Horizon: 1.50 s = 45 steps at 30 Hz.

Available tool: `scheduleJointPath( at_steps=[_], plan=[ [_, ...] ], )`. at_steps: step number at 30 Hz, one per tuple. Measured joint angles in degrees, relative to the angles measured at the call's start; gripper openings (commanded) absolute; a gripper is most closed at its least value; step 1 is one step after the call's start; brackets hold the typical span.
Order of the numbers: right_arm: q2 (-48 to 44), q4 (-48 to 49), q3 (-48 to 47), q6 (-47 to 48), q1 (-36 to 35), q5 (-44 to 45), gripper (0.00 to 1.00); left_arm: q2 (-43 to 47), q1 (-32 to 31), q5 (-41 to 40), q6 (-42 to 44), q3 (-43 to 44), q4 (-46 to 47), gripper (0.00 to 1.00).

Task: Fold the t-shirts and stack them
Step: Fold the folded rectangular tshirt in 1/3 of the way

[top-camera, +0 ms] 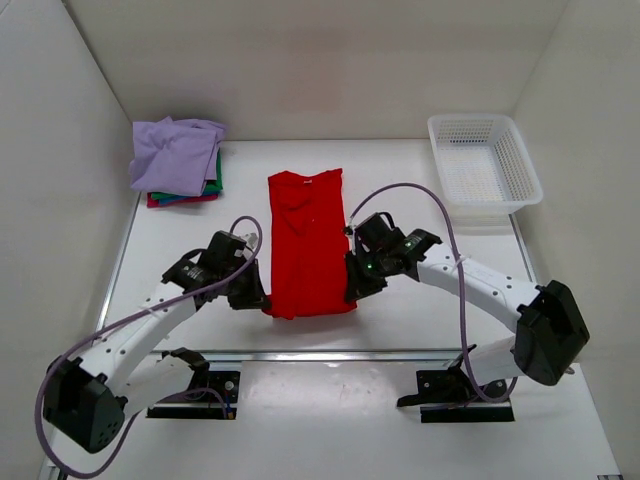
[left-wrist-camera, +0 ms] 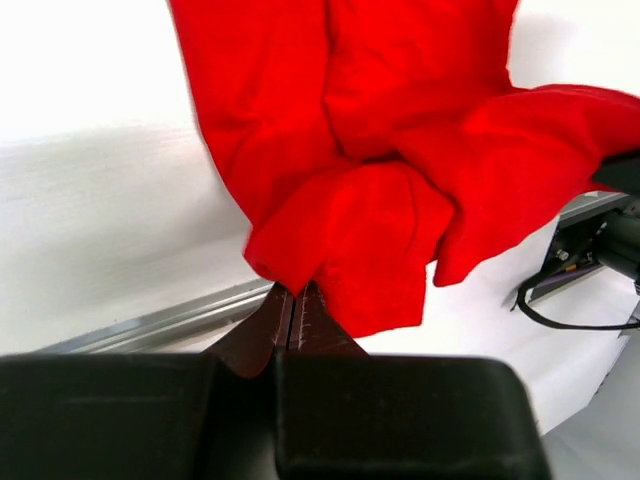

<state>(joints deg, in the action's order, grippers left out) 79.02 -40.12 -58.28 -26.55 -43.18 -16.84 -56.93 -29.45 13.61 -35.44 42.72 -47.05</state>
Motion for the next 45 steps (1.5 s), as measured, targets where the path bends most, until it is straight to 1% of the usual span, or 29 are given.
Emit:
scheduleJointPath(
  at_steps=[5,11,17,25,34,35,43,45],
  plan=[
    [4.15,-1.11,-2.60,2.91,2.75,-1.57,0.00,-3.96,2.80,1.38,1.64,0.72,2.23,0.00],
    [7.63,-1.03,-5.05,5.49,6.49,-2.97,0.00,-9.38,6.08,3.08,3.93,3.93,5.99,0.00],
    [11.41,-1.03,-6.54,7.56,9.14,-4.35,0.00,-16.02,7.28,4.20,5.81,6.25,8.74,0.00],
    [17.64,-1.40,-14.03,10.16,12.20,-5.38,0.00,-21.33,9.70,4.42,7.50,9.53,10.21,0.00],
    [26.03,-2.27,-22.91,12.98,13.40,-5.95,0.01,-25.92,12.39,4.37,8.59,12.83,12.37,0.00],
    [26.88,-2.36,-23.61,13.11,13.46,-5.95,0.00,-26.88,12.61,4.33,8.72,13.27,12.52,0.00],
    [31.45,-2.25,-26.67,13.25,15.13,-5.70,0.00,-35.89,13.40,3.98,10.21,16.85,14.82,0.00],
    [32.02,-1.90,-27.02,13.25,15.56,-5.66,0.02,-37.79,13.57,3.98,10.45,17.99,15.50,0.00]
  ],
)
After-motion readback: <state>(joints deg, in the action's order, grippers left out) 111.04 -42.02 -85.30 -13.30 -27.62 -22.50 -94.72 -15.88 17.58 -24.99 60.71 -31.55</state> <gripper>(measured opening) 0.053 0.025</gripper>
